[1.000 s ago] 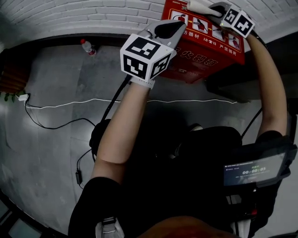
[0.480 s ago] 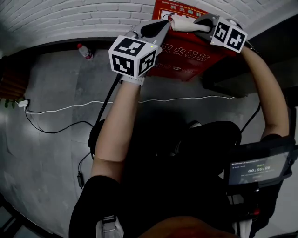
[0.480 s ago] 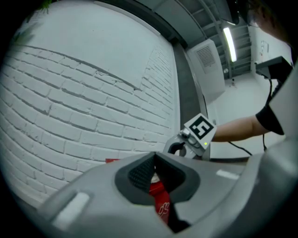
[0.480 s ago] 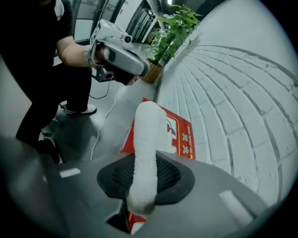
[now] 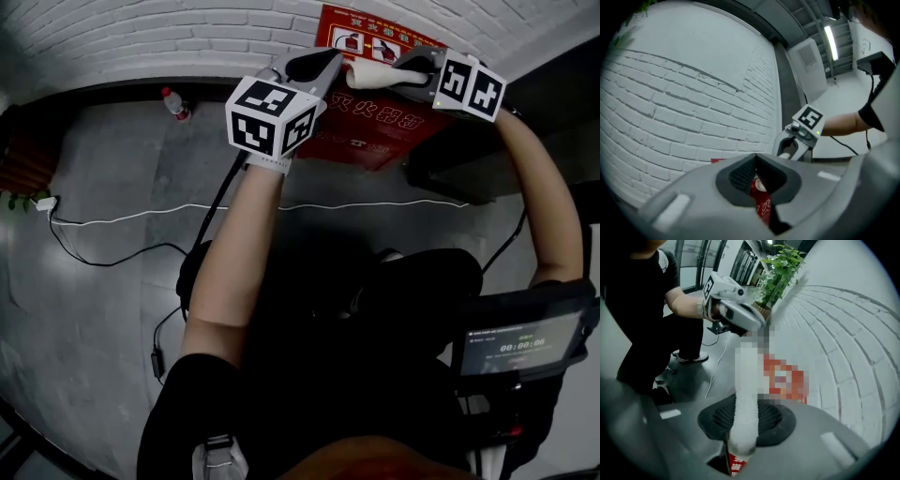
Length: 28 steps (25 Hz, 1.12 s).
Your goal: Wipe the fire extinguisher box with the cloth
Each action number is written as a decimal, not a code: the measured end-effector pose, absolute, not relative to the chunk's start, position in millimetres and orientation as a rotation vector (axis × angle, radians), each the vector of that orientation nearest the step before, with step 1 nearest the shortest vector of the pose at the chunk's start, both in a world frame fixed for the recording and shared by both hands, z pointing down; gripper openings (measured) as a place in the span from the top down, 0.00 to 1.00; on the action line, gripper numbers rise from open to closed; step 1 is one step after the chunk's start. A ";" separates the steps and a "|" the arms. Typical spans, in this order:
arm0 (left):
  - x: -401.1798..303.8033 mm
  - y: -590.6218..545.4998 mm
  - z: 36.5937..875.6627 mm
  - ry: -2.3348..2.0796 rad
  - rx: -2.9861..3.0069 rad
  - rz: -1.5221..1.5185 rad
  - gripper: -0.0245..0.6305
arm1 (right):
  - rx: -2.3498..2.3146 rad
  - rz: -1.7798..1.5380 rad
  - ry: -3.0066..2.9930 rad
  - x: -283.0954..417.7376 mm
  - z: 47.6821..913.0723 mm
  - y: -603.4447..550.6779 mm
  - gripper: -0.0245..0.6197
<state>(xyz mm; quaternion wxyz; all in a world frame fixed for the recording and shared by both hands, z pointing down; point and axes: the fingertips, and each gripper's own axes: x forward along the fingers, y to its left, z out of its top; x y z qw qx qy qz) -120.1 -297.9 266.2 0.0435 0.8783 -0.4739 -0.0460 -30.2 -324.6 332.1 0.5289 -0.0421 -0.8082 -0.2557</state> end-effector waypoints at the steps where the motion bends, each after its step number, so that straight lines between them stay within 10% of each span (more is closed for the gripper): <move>1: -120.5 -297.7 267.8 -1.449 2.684 -0.137 0.96 | -0.075 -0.617 -1.952 -35.1 324.6 -333.2 0.82; 15: -148.3 -309.7 273.7 -1.495 2.636 -0.162 0.96 | 0.370 -0.855 -1.902 -115.2 297.5 -511.9 0.82; 28: -152.6 -321.6 278.6 -1.539 2.649 -0.096 0.96 | 0.099 -0.820 -1.885 -123.1 337.1 -436.7 0.82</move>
